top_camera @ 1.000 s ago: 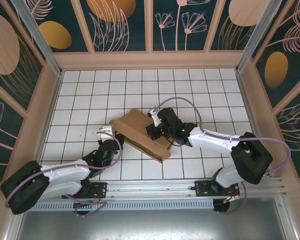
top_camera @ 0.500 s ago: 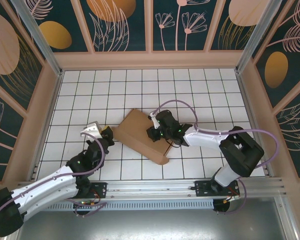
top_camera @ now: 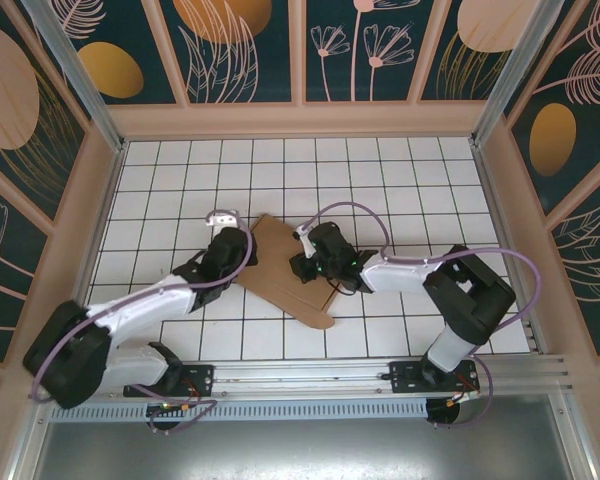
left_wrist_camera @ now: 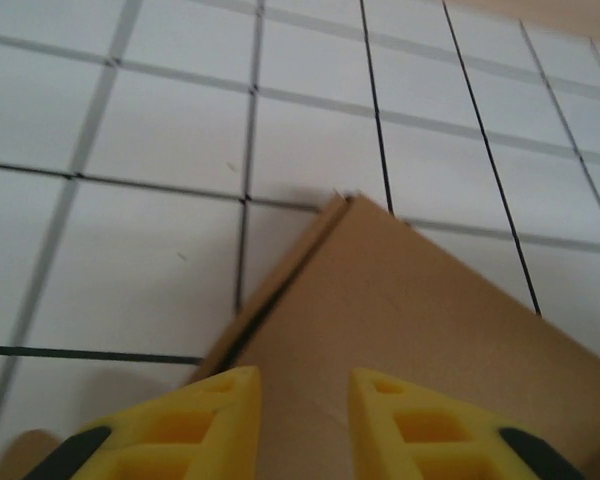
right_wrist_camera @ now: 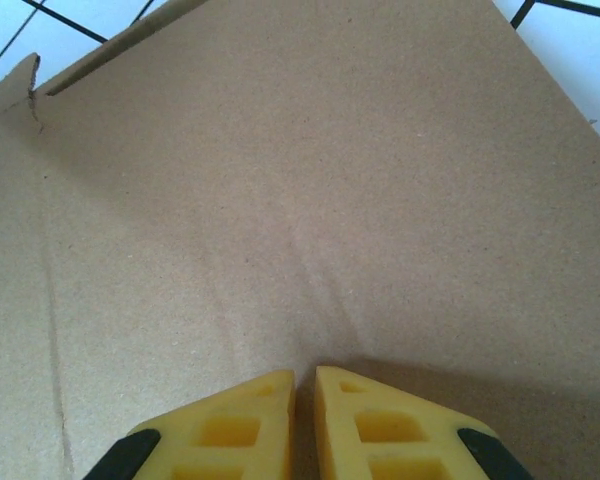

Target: Fold the paper box

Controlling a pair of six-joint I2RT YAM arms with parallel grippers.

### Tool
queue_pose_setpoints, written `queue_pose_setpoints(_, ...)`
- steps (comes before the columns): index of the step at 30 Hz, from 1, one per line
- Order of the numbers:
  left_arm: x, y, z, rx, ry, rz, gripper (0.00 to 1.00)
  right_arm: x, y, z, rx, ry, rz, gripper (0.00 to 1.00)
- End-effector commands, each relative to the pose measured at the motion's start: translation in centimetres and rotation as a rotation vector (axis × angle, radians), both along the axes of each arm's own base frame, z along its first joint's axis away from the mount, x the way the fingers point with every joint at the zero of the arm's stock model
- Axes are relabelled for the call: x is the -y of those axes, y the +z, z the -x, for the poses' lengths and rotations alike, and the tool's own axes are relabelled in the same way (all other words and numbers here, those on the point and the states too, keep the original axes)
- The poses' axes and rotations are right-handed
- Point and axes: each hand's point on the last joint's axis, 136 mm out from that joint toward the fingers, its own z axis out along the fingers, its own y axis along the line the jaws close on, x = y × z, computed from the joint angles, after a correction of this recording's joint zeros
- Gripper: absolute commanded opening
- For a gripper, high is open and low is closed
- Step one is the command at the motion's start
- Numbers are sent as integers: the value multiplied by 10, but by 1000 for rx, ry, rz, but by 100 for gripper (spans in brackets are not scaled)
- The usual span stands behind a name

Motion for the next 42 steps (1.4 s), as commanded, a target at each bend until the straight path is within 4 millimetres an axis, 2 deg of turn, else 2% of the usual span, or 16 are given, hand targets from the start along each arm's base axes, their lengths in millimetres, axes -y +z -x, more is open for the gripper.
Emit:
queue_pose_setpoints(1, 41, -9, -4, -99, -141, 116, 24, 37, -29, 12, -64, -70, 115, 17)
queue_pose_setpoints(4, 42, -24, -9, -143, -131, 100, 21, 37, 9, 4, 12, -115, 4, 21)
queue_pose_setpoints(6, 30, -26, -16, -150, -84, 82, 21, 37, 35, 5, 42, -110, -106, 26)
queue_pose_setpoints(8, 3, -21, -26, -148, 9, 80, 27, 45, 57, 5, 52, -144, -219, 30)
queue_pose_setpoints(11, -30, -11, -38, -120, 129, 110, 39, 61, 68, -1, 6, -213, -262, 35)
queue_pose_setpoints(14, -39, -14, -43, -121, 179, 101, 46, 82, 61, -8, -22, -319, -204, 37)
queue_pose_setpoints(18, -34, -27, -51, -153, 184, 95, 50, 112, 44, -13, -42, -468, -66, 40)
queue_pose_setpoints(21, -23, -37, -55, -175, 145, 111, 50, 128, 42, -9, -31, -504, -25, 40)
queue_pose_setpoints(26, -12, -61, -55, -234, 91, 95, 48, 130, 35, 6, -85, -471, -30, 37)
queue_pose_setpoints(31, -3, -70, -47, -267, 42, 135, 44, 136, -2, 14, -193, -470, 48, 38)
queue_pose_setpoints(36, -9, -73, -30, -287, 52, 157, 40, 138, -20, -1, -188, -494, 70, 41)
queue_pose_setpoints(42, -16, -73, -6, -310, 65, 209, 39, 127, -27, -37, -134, -517, 99, 46)
